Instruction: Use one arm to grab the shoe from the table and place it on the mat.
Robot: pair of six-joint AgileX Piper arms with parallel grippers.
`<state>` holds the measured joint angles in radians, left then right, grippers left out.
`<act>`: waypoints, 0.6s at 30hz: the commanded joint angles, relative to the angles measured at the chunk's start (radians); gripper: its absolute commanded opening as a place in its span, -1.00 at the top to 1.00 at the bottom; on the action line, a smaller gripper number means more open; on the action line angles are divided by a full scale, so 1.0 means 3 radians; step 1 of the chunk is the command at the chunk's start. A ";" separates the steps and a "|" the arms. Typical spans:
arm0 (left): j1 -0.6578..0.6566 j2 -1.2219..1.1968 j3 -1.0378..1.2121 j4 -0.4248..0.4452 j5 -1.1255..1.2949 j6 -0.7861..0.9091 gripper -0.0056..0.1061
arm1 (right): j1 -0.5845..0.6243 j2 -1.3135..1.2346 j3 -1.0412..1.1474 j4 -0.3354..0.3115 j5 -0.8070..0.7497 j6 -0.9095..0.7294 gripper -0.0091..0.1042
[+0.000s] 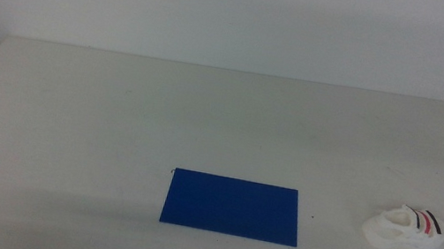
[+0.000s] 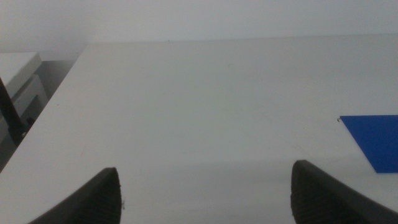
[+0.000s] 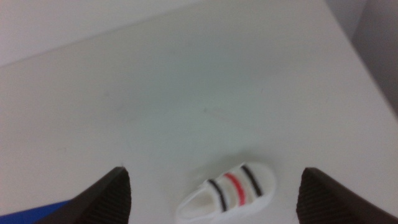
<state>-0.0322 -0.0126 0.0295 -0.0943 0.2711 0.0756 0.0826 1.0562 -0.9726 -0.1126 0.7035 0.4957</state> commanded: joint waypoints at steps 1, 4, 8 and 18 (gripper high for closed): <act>-0.0014 -0.0047 0.0023 -0.0026 -0.0267 -0.0014 -0.78 | 0.0121 0.0179 -0.0307 -0.0169 0.0069 0.0305 -0.75; -0.0014 -0.0047 0.0023 -0.0026 -0.0267 -0.0014 -0.78 | 0.0284 0.0456 -0.0509 -0.0193 0.0207 0.0627 -0.75; -0.0014 -0.0047 0.0023 -0.0026 -0.0267 -0.0014 -0.78 | 0.0364 0.0828 -0.0728 -0.0209 0.0358 0.1199 -0.75; -0.0014 -0.0047 0.0023 -0.0026 -0.0267 -0.0014 -0.78 | 0.0450 0.1408 -0.0881 -0.0215 0.0906 0.2419 -0.75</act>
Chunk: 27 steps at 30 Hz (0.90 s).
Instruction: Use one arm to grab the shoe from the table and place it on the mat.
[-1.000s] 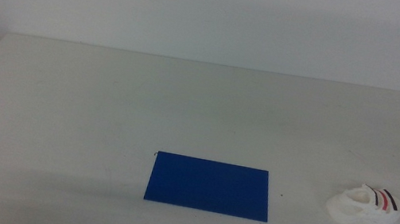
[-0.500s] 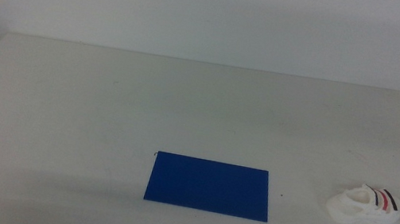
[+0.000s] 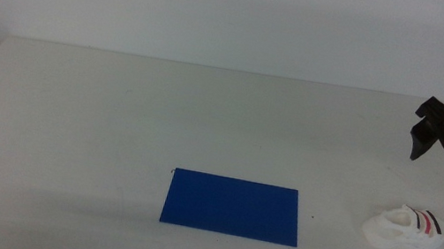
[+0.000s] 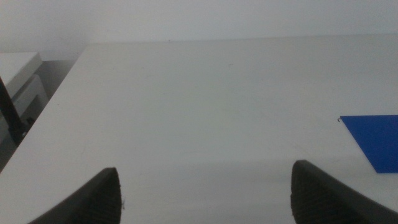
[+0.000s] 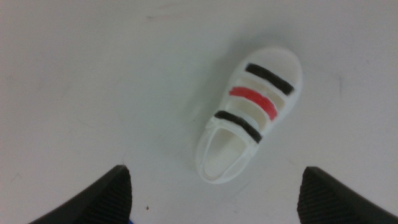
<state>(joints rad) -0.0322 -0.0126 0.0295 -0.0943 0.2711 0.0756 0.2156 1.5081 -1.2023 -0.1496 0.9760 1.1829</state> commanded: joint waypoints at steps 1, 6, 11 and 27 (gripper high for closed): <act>-0.0014 -0.0047 0.0023 -0.0026 -0.0267 -0.0014 -0.78 | 0.0007 -0.0098 -0.0112 -0.0092 -0.0002 0.0162 -0.75; -0.0014 -0.0047 0.0023 -0.0026 -0.0267 -0.0014 -0.78 | 0.0007 -0.0101 -0.0112 -0.0095 -0.0015 0.0193 -0.75; -0.0014 -0.0047 0.0023 -0.0026 -0.0267 -0.0014 -0.78 | 0.0007 -0.0101 -0.0112 -0.0224 -0.0015 0.0193 -0.75; -0.0014 -0.0047 0.0023 -0.0026 -0.0267 -0.0014 -0.78 | -0.0004 0.0023 -0.0112 -0.0169 0.0260 0.1455 -0.75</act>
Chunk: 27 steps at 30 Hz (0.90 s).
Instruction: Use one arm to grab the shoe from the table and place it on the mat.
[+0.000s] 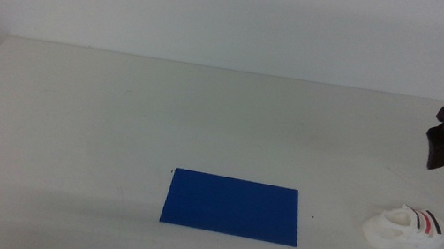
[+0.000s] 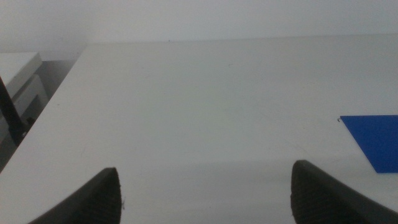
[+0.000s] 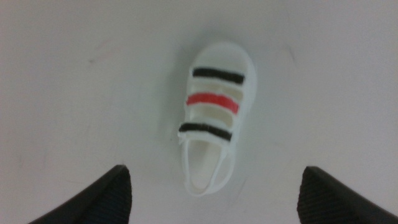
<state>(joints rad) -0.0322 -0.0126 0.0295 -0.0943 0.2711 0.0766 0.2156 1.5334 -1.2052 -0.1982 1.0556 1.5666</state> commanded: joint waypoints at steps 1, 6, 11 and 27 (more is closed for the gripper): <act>-0.0014 -0.0047 0.0023 -0.0026 -0.0267 -0.0017 -0.78 | -0.0004 -0.0017 -0.0102 0.0043 -0.0032 0.0191 -0.75; -0.0014 -0.0047 0.0023 -0.0026 -0.0267 -0.0017 -0.78 | -0.0004 0.0219 -0.0102 0.0135 -0.0099 0.0315 -0.75; -0.0014 -0.0047 0.0023 -0.0026 -0.0267 -0.0017 -0.78 | -0.0004 0.0444 -0.0102 0.0131 -0.0242 0.0394 -0.75; -0.0014 -0.0047 0.0023 -0.0026 -0.0267 -0.0017 -0.78 | -0.0007 0.0903 -0.0102 -0.0015 -0.0434 0.0483 -0.72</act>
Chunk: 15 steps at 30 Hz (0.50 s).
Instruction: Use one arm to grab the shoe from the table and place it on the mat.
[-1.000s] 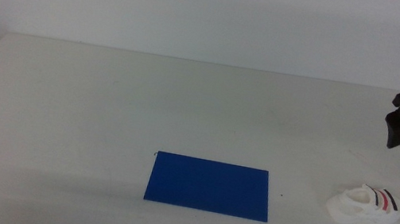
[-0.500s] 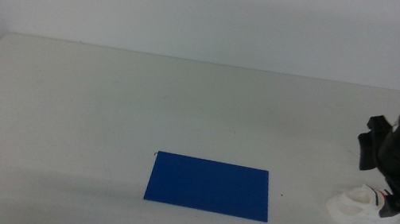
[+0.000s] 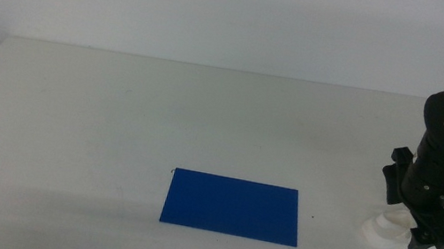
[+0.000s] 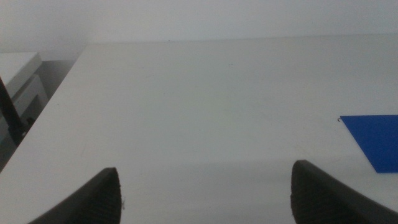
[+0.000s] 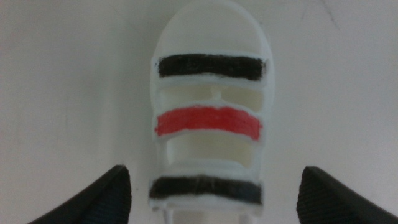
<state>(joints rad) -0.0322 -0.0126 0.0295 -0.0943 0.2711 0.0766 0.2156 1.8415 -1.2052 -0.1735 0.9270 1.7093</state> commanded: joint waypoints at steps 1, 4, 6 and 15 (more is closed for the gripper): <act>-0.0014 -0.0047 0.0023 -0.0026 -0.0267 -0.0017 -0.78 | -0.0007 -0.0109 -0.0102 -0.0088 -0.0017 0.0008 -0.70; -0.0014 -0.0047 0.0023 -0.0026 -0.0267 -0.0017 -0.78 | -0.0007 -0.0064 -0.0102 -0.0054 -0.0009 0.0008 -0.58; -0.0014 -0.0047 0.0023 -0.0026 -0.0267 -0.0017 -0.78 | -0.0007 -0.0043 -0.0102 -0.0034 0.0008 0.0008 -0.44; -0.0014 -0.0047 0.0023 -0.0026 -0.0267 -0.0017 -0.78 | -0.0007 -0.0049 -0.0102 0.0068 0.0127 0.0021 0.44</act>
<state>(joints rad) -0.0322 -0.0126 0.0295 -0.0943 0.2711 0.0766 0.2156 1.8811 -1.2121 -0.1493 0.9356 1.7162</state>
